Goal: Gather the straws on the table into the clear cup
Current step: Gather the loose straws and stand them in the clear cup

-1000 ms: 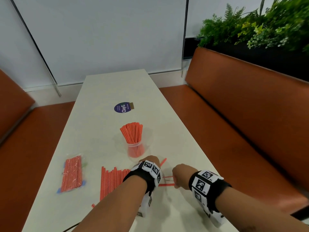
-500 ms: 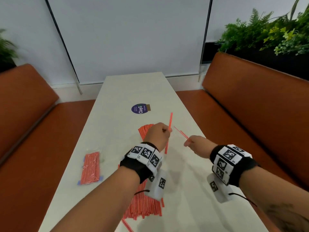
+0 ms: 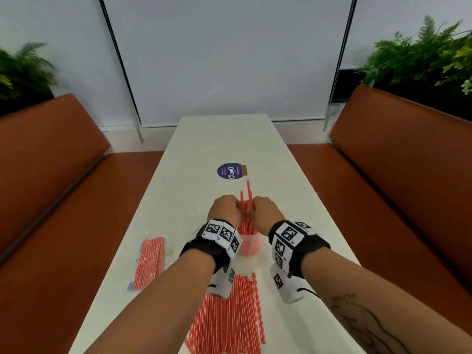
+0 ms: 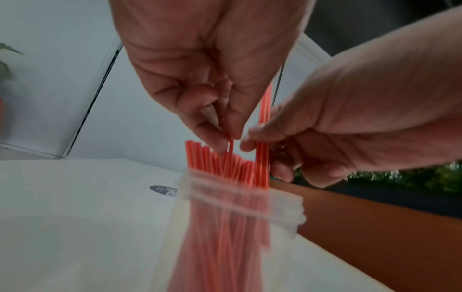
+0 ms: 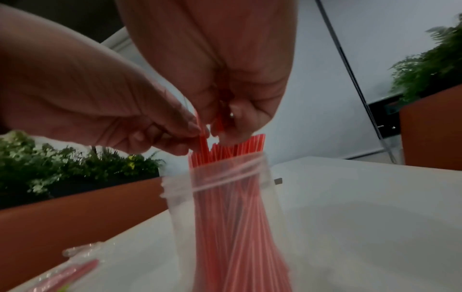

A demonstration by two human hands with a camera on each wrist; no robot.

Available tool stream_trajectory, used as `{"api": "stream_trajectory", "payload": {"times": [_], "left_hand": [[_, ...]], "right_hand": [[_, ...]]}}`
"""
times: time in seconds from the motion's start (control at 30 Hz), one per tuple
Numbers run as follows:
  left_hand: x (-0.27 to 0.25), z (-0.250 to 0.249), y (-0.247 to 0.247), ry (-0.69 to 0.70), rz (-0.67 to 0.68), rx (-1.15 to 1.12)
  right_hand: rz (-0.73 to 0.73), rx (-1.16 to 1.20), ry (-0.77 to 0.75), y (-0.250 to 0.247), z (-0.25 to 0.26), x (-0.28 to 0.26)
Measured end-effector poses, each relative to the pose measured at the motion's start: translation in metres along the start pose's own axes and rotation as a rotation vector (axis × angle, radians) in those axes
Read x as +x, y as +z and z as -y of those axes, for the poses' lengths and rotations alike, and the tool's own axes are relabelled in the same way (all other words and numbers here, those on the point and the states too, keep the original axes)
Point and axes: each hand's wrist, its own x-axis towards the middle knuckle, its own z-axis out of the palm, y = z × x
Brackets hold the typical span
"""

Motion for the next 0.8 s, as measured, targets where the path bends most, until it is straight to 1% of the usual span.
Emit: {"api": "stream_trajectory", "payload": {"times": [0.03,0.1,0.2,0.27,0.33,0.37,0.43,0.47,0.53,0.6,0.63,0.7,0.8], "left_hand": [[0.001,0.004,0.003,-0.005,0.013,0.023],[0.002,0.009,0.005,-0.005,0.021,0.030],[0.003,0.010,0.000,0.007,-0.004,-0.048],[0.002,0.010,-0.005,0.020,-0.030,-0.084],[-0.001,0.010,-0.014,0.032,-0.080,-0.110],[-0.004,0.012,-0.019,0.031,-0.099,-0.122],[-0.012,0.017,-0.028,0.013,-0.092,-0.092],[-0.017,0.020,-0.032,-0.013,-0.042,-0.023],[-0.029,0.030,-0.035,-0.097,0.139,0.193],[-0.044,0.042,-0.035,-0.168,0.298,0.353],[-0.052,0.049,-0.034,-0.191,0.340,0.390],[-0.068,0.064,-0.032,-0.229,0.371,0.407],[-0.090,0.081,-0.026,-0.279,0.409,0.396]], "right_hand": [[0.037,-0.044,0.011,0.000,0.000,-0.001],[0.043,-0.076,0.053,-0.001,-0.001,-0.003],[-0.032,-0.061,0.095,-0.007,-0.003,-0.002],[-0.091,-0.022,0.090,-0.012,-0.003,-0.005],[-0.102,-0.027,0.092,-0.016,-0.002,-0.008],[-0.061,-0.065,0.101,-0.017,-0.003,-0.010],[0.115,-0.146,0.130,-0.013,-0.005,-0.018],[0.222,-0.169,0.151,-0.010,-0.007,-0.025],[0.412,-0.179,0.215,-0.001,-0.009,-0.044],[0.527,-0.241,0.216,0.010,-0.011,-0.062],[0.561,-0.303,0.184,0.017,-0.012,-0.069],[0.587,-0.365,0.154,0.031,-0.014,-0.080],[0.559,-0.268,0.206,0.056,-0.017,-0.088]]}}
